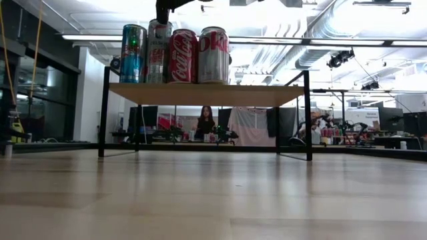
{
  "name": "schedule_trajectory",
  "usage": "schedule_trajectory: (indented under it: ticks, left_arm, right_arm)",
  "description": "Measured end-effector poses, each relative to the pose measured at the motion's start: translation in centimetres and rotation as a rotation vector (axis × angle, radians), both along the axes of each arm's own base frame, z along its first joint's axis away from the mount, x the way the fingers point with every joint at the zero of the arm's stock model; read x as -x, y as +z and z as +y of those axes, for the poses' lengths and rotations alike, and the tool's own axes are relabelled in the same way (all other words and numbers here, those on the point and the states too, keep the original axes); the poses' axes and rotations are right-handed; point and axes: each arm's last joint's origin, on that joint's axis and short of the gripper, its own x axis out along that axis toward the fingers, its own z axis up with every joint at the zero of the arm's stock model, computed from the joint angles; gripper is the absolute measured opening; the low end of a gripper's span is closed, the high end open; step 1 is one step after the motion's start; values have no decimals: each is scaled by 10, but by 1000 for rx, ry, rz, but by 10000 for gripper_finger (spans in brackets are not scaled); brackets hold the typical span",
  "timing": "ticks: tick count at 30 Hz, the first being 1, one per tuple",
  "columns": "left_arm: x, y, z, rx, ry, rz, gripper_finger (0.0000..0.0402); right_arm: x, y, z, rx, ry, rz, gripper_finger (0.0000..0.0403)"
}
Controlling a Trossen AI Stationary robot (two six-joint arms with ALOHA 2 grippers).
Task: Place canned beverage on shelf
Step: Put the right pink-white soda can on the shelf
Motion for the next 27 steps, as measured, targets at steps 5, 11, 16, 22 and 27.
schedule_trajectory:
  ticks: [5,11,16,22,27]
  left_arm:
    - [13,8,0,-3,-112,53,321]
    - [49,30,8,48,-111,86,336]
    - [81,59,14,39,-37,-37,338]
    - [107,81,22,18,73,-165,339]
    - [112,87,25,7,94,-200,339]
  right_arm:
    - [19,12,0,75,44,52,278]
    - [64,18,-2,145,-45,253,278]
    - [84,-14,1,117,-72,372,278]
    - [83,-65,-8,80,-151,313,278]
    - [78,-73,-27,175,-226,253,278]
